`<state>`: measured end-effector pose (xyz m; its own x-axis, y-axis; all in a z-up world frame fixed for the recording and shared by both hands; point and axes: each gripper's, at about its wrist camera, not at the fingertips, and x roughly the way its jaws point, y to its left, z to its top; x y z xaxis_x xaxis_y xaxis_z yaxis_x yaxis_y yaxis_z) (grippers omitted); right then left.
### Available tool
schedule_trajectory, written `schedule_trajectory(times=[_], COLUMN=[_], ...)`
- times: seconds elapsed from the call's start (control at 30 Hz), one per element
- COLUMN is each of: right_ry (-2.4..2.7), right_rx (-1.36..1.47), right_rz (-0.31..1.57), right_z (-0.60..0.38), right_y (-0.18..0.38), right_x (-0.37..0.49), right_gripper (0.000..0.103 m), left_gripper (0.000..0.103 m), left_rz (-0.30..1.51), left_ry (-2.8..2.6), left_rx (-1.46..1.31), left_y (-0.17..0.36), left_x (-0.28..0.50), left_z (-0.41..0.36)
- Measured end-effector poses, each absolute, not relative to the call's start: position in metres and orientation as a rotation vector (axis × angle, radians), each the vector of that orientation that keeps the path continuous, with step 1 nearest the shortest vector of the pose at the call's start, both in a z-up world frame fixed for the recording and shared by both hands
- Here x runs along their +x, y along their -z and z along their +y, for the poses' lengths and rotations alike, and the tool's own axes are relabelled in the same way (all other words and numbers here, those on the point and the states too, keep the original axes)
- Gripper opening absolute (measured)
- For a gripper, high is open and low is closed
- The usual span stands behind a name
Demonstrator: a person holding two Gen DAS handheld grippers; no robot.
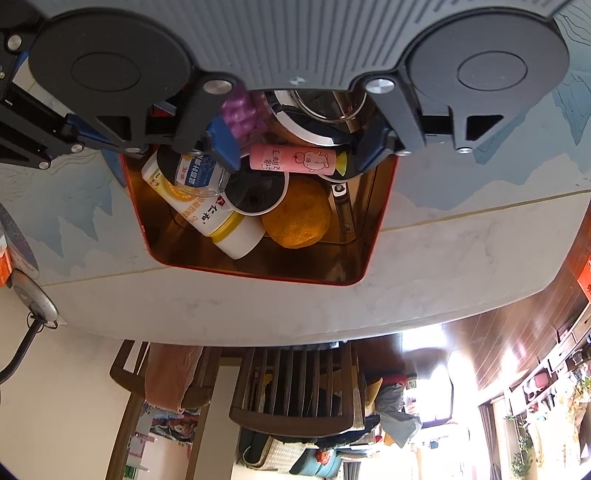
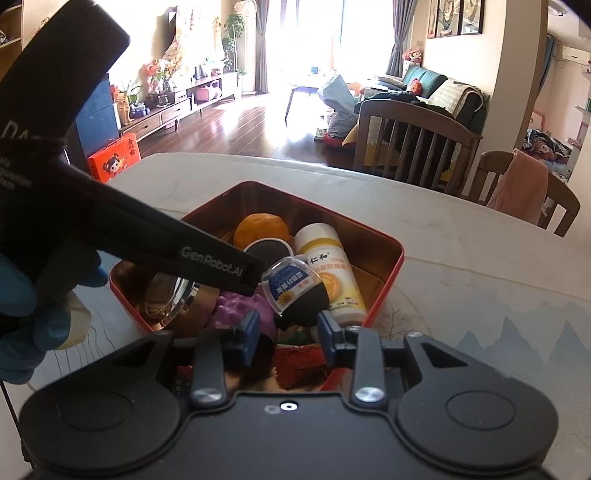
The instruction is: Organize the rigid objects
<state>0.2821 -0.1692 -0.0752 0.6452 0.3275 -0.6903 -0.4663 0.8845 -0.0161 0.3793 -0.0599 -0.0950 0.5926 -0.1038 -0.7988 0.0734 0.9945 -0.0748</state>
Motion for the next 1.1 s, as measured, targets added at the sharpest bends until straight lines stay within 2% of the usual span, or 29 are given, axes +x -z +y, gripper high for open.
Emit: schedule_trajectory(times=[0.57, 0.97, 1.1], right_ry=[-0.401, -0.376, -0.390], right_rx=[-0.076, -0.007, 0.042], right_rz=[0.670, 0.611, 0.580], right_z=[-0.187, -0.192, -0.198], right_y=[0.040, 0.020, 0.013], right_x=[0.252, 0.220, 0.208], right_gripper=[0.060, 0.088, 0.101], left_gripper=[0.078, 0.083, 0.085], left_rz=[0.820, 0.759, 0.754], left_ry=[0.085, 0.091, 0.103], left_rx=[0.016, 0.038, 0.023], left_y=[0.054, 0.031, 0.027], left_x=[0.328, 0.273, 0.257], left_z=[-0.048, -0.035, -0.032])
